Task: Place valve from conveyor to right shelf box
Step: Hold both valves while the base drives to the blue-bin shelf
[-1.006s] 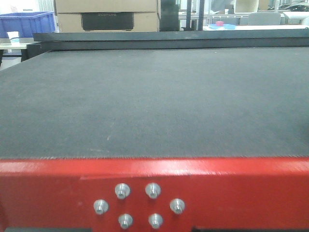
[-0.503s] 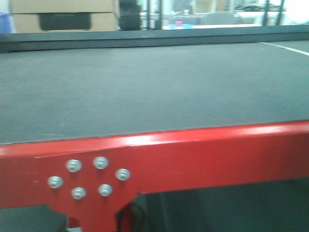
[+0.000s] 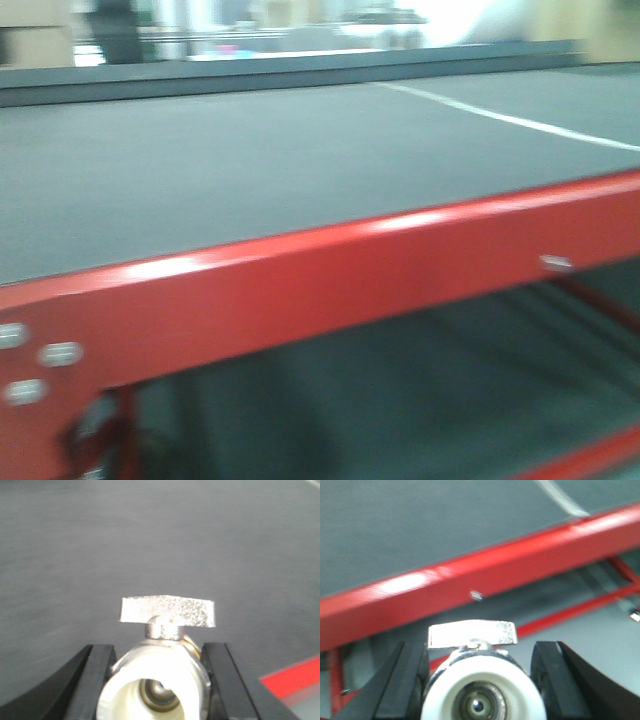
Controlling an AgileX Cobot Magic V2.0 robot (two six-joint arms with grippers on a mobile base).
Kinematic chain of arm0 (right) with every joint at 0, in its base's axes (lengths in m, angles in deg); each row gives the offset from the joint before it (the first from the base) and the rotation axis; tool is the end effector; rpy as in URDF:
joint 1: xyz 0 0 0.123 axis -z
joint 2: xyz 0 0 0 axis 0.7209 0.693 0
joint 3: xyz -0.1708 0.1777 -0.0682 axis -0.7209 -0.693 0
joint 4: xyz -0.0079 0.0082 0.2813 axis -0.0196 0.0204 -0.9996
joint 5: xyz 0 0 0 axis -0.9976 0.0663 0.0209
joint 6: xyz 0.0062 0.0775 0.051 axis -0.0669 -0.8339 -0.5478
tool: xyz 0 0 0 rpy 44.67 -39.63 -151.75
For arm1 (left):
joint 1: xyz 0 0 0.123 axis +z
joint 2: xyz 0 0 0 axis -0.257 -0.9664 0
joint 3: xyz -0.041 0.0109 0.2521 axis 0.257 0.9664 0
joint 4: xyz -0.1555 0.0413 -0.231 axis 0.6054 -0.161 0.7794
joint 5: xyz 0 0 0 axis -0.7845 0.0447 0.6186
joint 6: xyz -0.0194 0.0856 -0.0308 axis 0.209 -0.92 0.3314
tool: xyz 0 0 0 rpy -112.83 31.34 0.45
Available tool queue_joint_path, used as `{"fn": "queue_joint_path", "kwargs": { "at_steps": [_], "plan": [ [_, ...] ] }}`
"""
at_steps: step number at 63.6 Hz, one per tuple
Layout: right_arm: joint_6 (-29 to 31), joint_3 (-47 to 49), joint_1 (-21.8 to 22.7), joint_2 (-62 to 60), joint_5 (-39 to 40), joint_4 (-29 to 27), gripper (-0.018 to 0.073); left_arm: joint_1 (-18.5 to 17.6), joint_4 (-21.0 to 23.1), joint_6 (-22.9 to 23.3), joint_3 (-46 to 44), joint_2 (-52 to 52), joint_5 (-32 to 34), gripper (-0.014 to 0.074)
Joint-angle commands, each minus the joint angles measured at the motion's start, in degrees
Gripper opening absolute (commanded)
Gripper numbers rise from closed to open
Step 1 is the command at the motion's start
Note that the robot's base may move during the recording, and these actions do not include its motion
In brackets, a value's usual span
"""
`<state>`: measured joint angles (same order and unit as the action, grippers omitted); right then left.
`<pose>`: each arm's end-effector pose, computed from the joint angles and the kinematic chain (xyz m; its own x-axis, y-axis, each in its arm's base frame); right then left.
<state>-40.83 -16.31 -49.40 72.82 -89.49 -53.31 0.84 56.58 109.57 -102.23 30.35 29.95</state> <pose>0.2210 0.0174 0.3044 -0.5383 0.0368 -0.8419 -0.0641 0.9944 0.0844 0.1980 -0.0312 0.3228 -0.3666 -0.0020 -0.9304 0.0315 0.9994 -0.0146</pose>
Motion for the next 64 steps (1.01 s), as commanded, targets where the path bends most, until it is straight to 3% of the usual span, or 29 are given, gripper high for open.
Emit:
{"fn": "queue_joint_path", "kwargs": {
  "at_steps": [1,64],
  "plan": [
    [0.14,0.59,0.19,-0.68,3.84,0.34,-0.0162,0.13,-0.39,0.51,-0.29,0.42,2.84,-0.0111],
    [0.14,0.59,0.19,-0.68,3.84,0.34,-0.0162,0.13,-0.39,0.51,-0.29,0.42,2.84,-0.0111]
  ]
}}
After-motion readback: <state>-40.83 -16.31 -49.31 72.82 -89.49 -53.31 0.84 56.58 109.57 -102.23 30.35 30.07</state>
